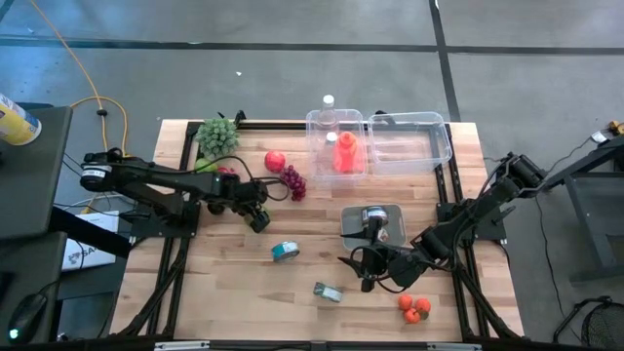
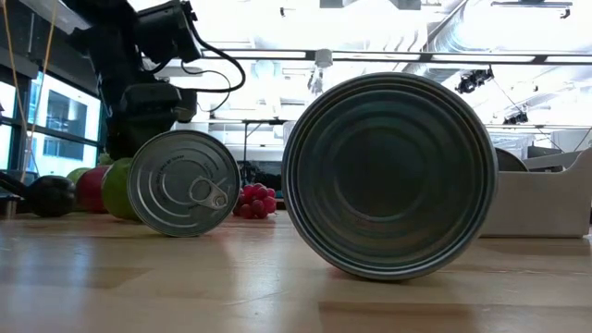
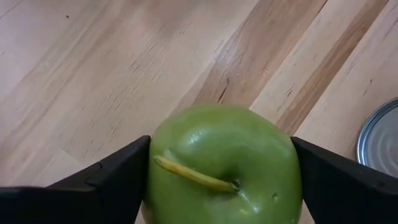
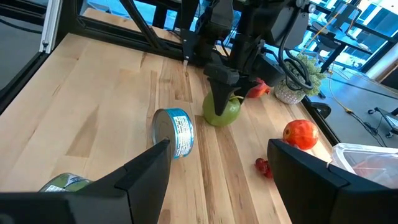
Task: Pick & Place Food Item
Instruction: Put the green apple into the right transparent bin
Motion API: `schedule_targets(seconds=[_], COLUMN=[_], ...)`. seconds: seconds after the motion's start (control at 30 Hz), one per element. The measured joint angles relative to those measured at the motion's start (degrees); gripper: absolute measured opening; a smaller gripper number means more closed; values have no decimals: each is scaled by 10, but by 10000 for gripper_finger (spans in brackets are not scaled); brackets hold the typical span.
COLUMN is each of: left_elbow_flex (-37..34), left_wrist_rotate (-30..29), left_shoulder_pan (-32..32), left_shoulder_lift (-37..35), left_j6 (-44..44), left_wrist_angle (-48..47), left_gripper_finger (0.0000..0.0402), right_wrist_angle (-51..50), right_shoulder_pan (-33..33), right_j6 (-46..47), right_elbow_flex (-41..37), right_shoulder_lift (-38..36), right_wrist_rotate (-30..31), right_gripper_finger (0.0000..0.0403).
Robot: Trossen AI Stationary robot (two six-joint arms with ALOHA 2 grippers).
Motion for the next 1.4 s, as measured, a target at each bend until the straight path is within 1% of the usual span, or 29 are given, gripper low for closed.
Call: schedule_targets(seconds=[0.23,0.33,0.43,0.5,0.6,0.67,0.73,0.83,0.9,0.93,0.97,1.03,1.1,1.23,1.33,1.4], left_elbow_flex=[6,22,60,84,115,131,134,133,133,133,133,133,133,133,133,133], left_wrist_rotate=[-2,-2,-12,-31,-91,-113,-101,-80,-87,-97,-112,-135,-141,-142,-160,-172], left_shoulder_pan=[-12,-22,-38,-49,-68,-76,-93,-140,-174,-191,-206,-230,-248,-271,-283,-288], left_shoulder_lift=[-4,-13,-33,-47,-62,-73,-77,-72,-64,-59,-55,-45,-36,-26,-26,-26], left_j6=[8,24,57,104,177,234,315,435,498,519,534,553,558,559,554,555], left_wrist_angle=[3,11,24,24,30,60,113,177,215,233,250,281,302,316,320,320], left_gripper_finger=[324,324,323,323,323,323,323,323,323,323,323,323,323,330,333,333], right_wrist_angle=[0,0,5,15,16,21,26,18,5,-2,-3,-3,2,84,155,219], right_shoulder_pan=[0,0,-4,-8,-14,-18,-27,-49,-64,-70,-77,-86,-92,-92,-94,-97], right_j6=[-1,-1,12,28,43,59,92,170,211,224,234,239,240,240,257,272], right_elbow_flex=[0,0,0,0,0,0,0,0,0,0,0,0,-2,-53,-114,-162], right_shoulder_lift=[0,0,0,0,0,0,0,0,0,0,0,0,0,-3,-25,-42], right_wrist_rotate=[0,0,-2,-6,-18,-17,-14,-14,-19,-25,-45,-104,-158,-190,-211,-213], right_gripper_finger=[255,255,255,255,255,255,255,255,255,254,253,248,241,221,203,190])
